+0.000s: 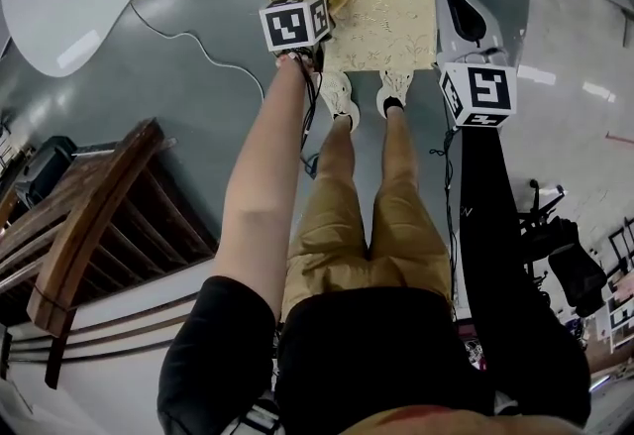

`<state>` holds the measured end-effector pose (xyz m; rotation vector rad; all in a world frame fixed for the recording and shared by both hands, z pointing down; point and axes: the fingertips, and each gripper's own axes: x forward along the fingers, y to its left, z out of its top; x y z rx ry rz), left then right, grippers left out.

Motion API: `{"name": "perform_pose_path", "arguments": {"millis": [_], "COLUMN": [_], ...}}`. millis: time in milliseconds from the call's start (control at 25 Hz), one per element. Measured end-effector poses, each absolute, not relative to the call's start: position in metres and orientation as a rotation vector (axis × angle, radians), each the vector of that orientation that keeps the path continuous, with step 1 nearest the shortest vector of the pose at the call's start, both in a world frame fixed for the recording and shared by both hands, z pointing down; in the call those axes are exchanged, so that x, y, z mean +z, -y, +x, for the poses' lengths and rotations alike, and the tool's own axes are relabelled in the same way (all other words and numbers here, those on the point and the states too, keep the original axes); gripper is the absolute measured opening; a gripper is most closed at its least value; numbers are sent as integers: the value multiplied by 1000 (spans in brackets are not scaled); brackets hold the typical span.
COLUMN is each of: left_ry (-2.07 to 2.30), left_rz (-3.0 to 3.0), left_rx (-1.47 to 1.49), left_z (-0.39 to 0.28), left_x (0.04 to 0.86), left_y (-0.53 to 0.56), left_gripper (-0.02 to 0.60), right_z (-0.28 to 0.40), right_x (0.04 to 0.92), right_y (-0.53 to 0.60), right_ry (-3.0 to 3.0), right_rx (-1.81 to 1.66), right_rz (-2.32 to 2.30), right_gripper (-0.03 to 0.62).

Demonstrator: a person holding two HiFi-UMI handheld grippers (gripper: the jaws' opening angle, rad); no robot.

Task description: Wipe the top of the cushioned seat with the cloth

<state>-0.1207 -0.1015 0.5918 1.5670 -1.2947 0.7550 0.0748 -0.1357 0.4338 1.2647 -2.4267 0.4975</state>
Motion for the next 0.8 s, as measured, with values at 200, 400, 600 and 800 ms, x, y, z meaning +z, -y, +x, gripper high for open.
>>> {"name": "perform_pose_path", "arguments": {"millis": [200, 400, 600, 800], "left_ry": [1360, 1442, 1486, 1506], "left_rz": [1523, 1462, 1449, 1504], "left_rx": [786, 816, 832, 791], "left_z": [-192, -260, -299, -301], "left_x": [588, 586, 578, 563], "left_y": [88, 70, 53, 45], "left_gripper": [58, 58, 58, 58], "right_z": [42, 28, 25, 34], "right_x": [427, 417, 411, 408], "right_y": [135, 129, 118, 107], "right_ry": [2433, 2424, 2391, 2356], "right_rx": [463, 425, 401, 387], "right_rz": [1248, 1273, 1327, 1384], "right_gripper": [2, 2, 2, 2]}}
